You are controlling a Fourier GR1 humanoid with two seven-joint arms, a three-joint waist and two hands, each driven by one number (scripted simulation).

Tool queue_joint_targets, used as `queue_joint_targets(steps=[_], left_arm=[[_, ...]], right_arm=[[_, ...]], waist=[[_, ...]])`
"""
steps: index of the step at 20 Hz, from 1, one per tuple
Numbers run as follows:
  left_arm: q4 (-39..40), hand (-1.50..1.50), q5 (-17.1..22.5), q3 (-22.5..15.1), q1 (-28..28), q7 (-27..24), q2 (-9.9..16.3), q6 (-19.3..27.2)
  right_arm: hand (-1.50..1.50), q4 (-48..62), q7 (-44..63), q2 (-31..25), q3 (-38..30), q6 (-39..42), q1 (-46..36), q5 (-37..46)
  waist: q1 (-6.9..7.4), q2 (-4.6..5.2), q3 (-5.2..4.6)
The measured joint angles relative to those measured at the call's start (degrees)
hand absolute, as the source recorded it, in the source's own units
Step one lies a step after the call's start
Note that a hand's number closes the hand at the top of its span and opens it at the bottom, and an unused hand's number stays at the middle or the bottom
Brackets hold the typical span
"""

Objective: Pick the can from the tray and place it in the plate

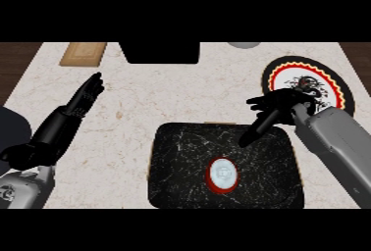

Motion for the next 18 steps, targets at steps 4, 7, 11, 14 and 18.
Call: queue_joint_targets(steps=[4, 7, 11, 14, 18], left_arm=[[0.64, 0.00, -0.28, 0.63, -0.59, 0.12, -0.54, -0.41], [-0.47, 0.00, -1.08, 0.27, 0.67, 0.18, -1.27, -0.09], [-1.17, 0.00, -1.60, 0.77, 0.81, 0.60, -1.37, -0.35], [-0.78, 0.00, -1.74, 1.25, 1.01, -0.16, -1.58, -0.98], [-1.62, 0.00, -1.92, 1.67, 1.29, 0.54, -2.04, -1.13]], right_arm=[[-1.50, 2.02, -1.21, -1.22, 1.06, 0.51, -0.12, -1.88], [-1.50, 3.08, -1.85, -1.38, 1.76, 1.01, -0.08, -3.79], [-1.50, 3.04, -2.02, -1.19, 3.73, 1.35, -0.07, -5.76], [-1.50, 3.04, -2.17, -0.78, 5.27, 1.63, -0.05, -7.29], [-1.50, 3.64, -3.43, 0.52, 8.12, 2.06, 1.49, -7.94]], waist=[[-0.14, 0.03, 0.04], [-0.02, 0.00, 0.05], [-0.08, -0.06, 0.05], [-0.10, -0.03, 0.05], [-0.04, -0.02, 0.06]])
